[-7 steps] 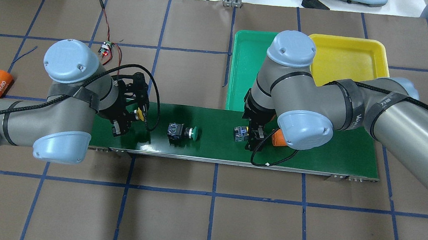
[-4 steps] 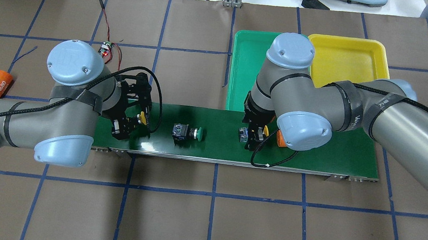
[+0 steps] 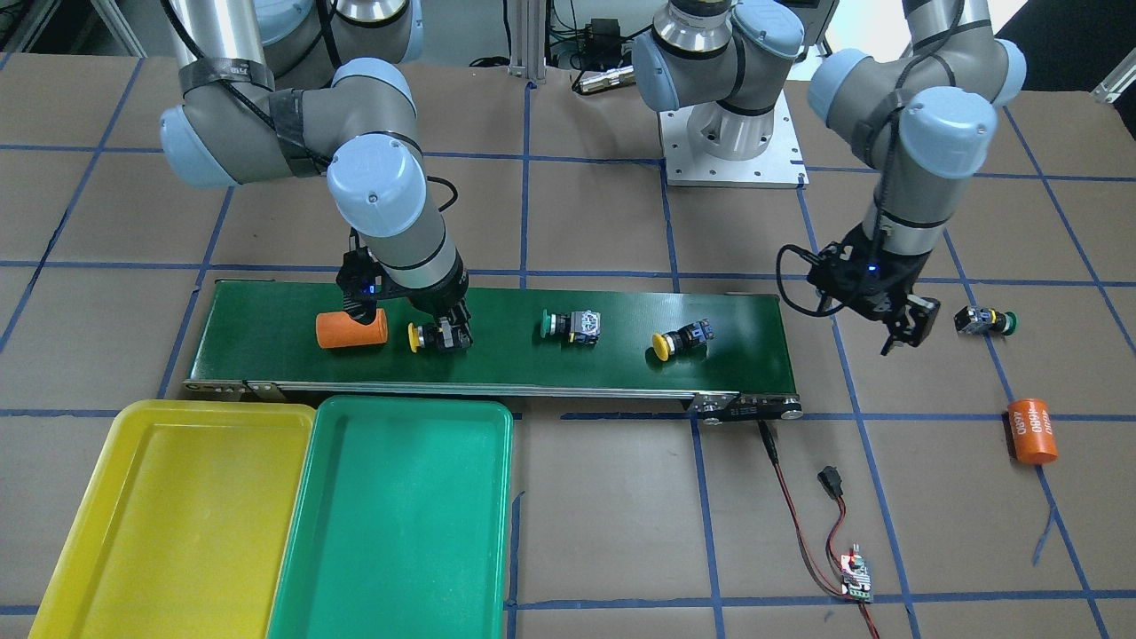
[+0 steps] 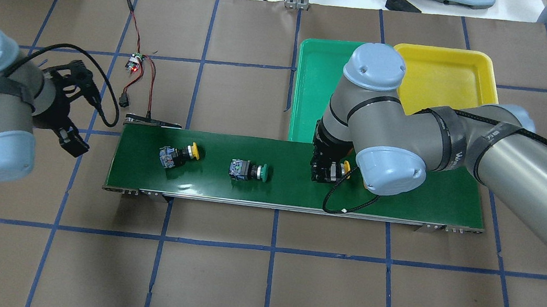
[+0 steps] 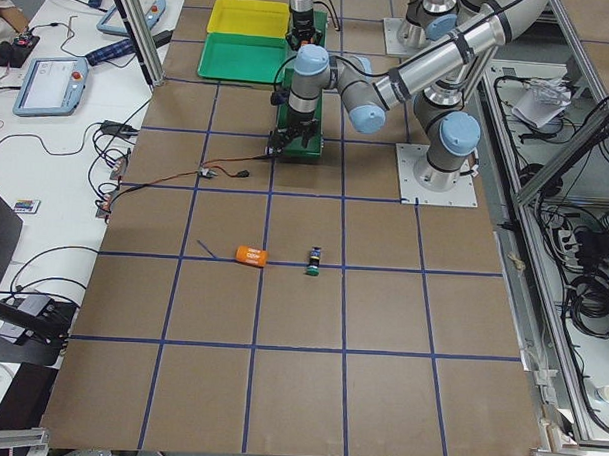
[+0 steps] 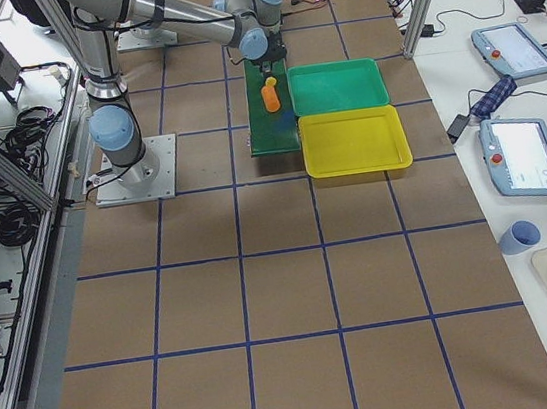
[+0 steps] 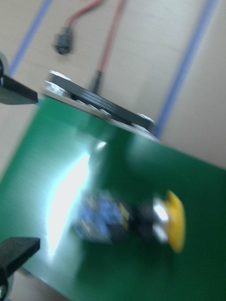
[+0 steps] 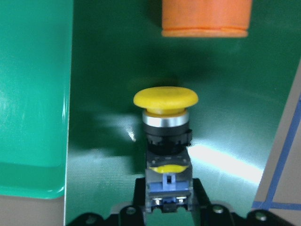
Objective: Sort buttons by color to trays
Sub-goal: 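Carry yellow button into yellow tray with right while left grasps another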
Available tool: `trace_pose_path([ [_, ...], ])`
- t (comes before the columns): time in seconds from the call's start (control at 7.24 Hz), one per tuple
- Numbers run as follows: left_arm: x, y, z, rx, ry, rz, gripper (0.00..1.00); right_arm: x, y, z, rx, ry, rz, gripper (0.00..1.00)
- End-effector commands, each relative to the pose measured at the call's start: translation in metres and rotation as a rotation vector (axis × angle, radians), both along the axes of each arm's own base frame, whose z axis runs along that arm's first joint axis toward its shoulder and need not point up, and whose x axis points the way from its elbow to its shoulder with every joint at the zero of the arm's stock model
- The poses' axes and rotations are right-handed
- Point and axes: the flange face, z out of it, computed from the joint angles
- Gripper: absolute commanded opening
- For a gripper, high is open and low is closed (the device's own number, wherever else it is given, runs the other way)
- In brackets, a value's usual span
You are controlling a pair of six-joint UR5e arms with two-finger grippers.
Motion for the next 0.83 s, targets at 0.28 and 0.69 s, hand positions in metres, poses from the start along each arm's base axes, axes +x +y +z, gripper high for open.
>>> trace_pose_path([
  [0.28, 0.174, 0.026, -0.026, -0.033, 0.135, 0.07, 1.0, -0.034, -0.043, 0.061, -0.206, 0.007, 0.104, 0.0],
  [0.69, 0.237, 0.056, -0.046, 0.018, 0.088, -0.385, 1.0, -0.148, -0.116, 0.081, -0.29, 0.049, 0.166, 0.0],
])
